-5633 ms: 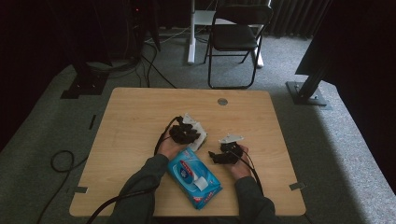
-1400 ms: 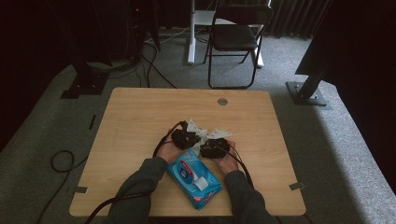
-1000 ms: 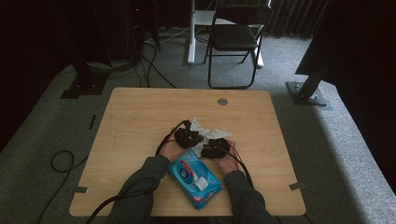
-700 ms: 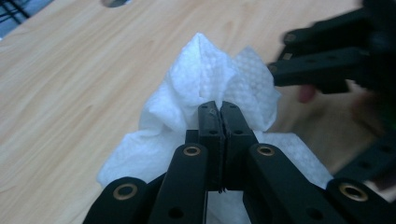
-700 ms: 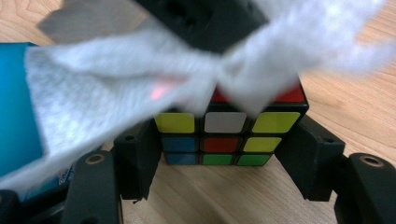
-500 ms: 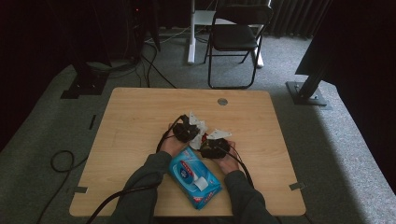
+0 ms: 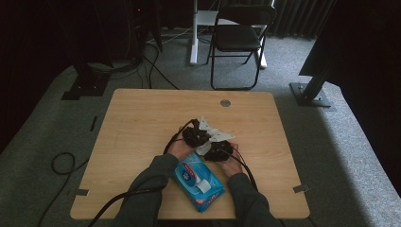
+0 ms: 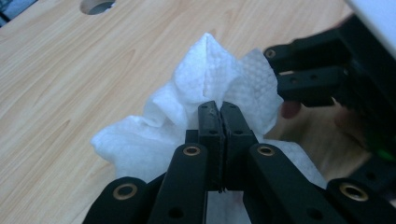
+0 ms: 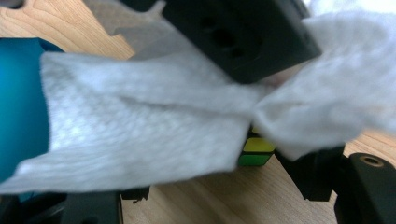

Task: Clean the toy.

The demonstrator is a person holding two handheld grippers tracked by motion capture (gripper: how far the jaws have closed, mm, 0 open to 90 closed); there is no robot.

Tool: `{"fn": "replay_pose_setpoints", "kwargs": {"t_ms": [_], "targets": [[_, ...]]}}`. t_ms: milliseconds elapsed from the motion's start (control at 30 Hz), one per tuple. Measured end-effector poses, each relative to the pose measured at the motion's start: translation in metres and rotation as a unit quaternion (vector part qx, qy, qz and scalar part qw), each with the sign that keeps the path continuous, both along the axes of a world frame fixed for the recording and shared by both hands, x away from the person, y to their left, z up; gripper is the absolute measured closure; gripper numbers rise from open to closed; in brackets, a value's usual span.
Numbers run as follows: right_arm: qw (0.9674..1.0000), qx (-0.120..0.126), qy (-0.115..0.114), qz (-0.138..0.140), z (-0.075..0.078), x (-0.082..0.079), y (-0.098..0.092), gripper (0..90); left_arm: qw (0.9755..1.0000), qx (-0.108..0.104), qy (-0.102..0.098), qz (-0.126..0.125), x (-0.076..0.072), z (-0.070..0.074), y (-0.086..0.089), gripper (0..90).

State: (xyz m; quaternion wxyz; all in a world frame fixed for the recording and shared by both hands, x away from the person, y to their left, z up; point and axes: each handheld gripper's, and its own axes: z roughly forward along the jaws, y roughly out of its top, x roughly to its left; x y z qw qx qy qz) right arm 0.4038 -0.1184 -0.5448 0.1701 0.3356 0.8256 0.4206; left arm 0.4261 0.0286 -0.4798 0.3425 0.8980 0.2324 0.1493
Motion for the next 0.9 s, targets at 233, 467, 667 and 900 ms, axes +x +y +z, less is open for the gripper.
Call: {"fn": "replay_pose_setpoints", "kwargs": {"t_ms": [233, 467, 667, 900], "targets": [[0.9999, -0.002, -0.002, 0.01, 0.0, 0.001, -0.001, 34.3, 0.9988, -0.008, -0.011, 0.047, 0.004, 0.0, 0.02, 89.0], [0.9993, -0.019, -0.009, 0.03, 0.002, -0.001, -0.005, 32.0, 0.9939, -0.016, 0.001, 0.109, 0.011, -0.008, 0.048, 89.1], [0.9992, -0.031, -0.013, 0.021, 0.007, -0.003, -0.013, 25.8, 0.9959, -0.005, 0.013, 0.089, 0.007, -0.014, 0.047, 88.9], [0.9999, -0.012, -0.006, 0.008, 0.01, -0.001, -0.028, 40.3, 0.9972, -0.014, 0.023, 0.071, -0.001, -0.016, 0.045, 88.9]]}}
